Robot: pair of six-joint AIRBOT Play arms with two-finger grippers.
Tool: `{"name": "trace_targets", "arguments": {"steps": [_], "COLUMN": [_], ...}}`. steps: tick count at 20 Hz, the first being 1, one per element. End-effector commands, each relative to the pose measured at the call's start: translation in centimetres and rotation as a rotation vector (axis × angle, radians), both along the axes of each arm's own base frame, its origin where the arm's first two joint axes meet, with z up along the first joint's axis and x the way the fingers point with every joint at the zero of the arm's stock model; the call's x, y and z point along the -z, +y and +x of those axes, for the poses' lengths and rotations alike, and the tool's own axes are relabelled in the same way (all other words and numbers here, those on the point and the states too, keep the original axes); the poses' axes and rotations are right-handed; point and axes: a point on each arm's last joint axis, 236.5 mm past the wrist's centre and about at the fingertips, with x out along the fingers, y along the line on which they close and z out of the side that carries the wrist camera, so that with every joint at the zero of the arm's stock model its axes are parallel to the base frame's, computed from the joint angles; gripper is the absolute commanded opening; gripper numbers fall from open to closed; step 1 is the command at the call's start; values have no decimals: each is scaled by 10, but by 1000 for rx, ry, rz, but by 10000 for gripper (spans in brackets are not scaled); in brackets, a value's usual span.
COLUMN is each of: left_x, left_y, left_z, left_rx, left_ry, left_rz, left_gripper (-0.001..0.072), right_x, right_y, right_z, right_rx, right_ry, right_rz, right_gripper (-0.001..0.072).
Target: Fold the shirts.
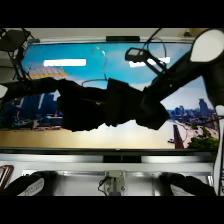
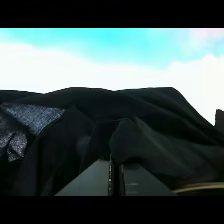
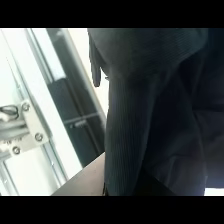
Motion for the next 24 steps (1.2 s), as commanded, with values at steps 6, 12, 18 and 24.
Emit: {"name": "trace_targets", "arguments": {"steps": [6,12,18,24], "left_x": [-45,-112,-257,-273], "left_y": [-43,-113,-182,-149], "left_z": [-33,-59,-123,-139], "left_rx": [145,264,452,433], "left_ry": [-58,-206,-557,-577], "left_rz": [-33,-177,-281,-102], "left_gripper": [48,47,47,46], "right_x": [35,8,-47,-167], "right_y": [2,44,55,24], "right_z": [23,41,79,84], "right_rx": [16,49,106,163], "right_ry": [-44,-115,-334,-688], "right_rz": [-8,200,302,312], "right_gripper": [64,64,63,63]}}
